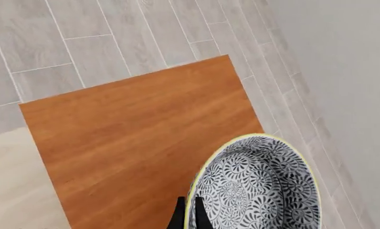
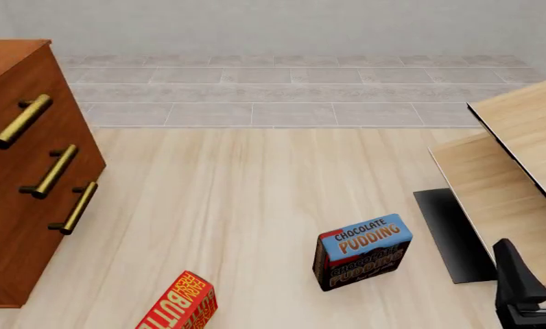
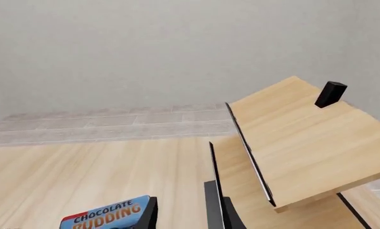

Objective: Close the top drawer of the cabinet and put the bowl on top of it.

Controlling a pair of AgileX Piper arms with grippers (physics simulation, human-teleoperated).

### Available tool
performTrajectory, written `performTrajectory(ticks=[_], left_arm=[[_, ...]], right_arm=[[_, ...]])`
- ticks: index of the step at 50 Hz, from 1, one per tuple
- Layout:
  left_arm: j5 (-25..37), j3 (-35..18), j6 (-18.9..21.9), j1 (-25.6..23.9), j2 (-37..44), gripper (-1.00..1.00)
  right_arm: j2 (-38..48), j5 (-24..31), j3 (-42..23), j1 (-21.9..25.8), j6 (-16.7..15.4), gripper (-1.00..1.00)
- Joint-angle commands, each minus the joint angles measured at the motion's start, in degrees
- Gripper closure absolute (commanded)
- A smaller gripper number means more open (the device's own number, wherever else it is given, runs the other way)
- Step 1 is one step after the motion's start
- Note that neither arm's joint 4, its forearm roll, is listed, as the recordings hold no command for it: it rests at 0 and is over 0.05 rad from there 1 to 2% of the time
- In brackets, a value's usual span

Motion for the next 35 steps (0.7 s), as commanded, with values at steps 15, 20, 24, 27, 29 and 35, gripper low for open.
performTrajectory(ticks=[15,20,24,27,29,35], left_arm=[[-1.2,2.7,-0.8,2.2,1.7,1.00],[-1.7,3.9,-1.5,2.2,1.7,1.00],[-1.8,4.2,-1.7,2.3,1.9,1.00],[-1.8,4.3,-1.6,2.5,2.0,1.00],[-1.9,4.3,-1.6,2.6,2.2,1.00],[-2.3,4.8,-1.4,2.5,2.2,1.00]], right_arm=[[0.0,0.6,-0.2,0.5,-0.5,-1.00],[0.0,0.4,0.0,0.6,-0.5,-1.00],[0.0,0.3,0.1,0.6,-0.5,-1.00],[0.0,0.4,0.0,0.6,-0.5,-1.00],[0.0,0.4,0.0,0.6,-0.5,-1.00],[0.0,0.4,-0.1,0.6,-0.5,-1.00]])
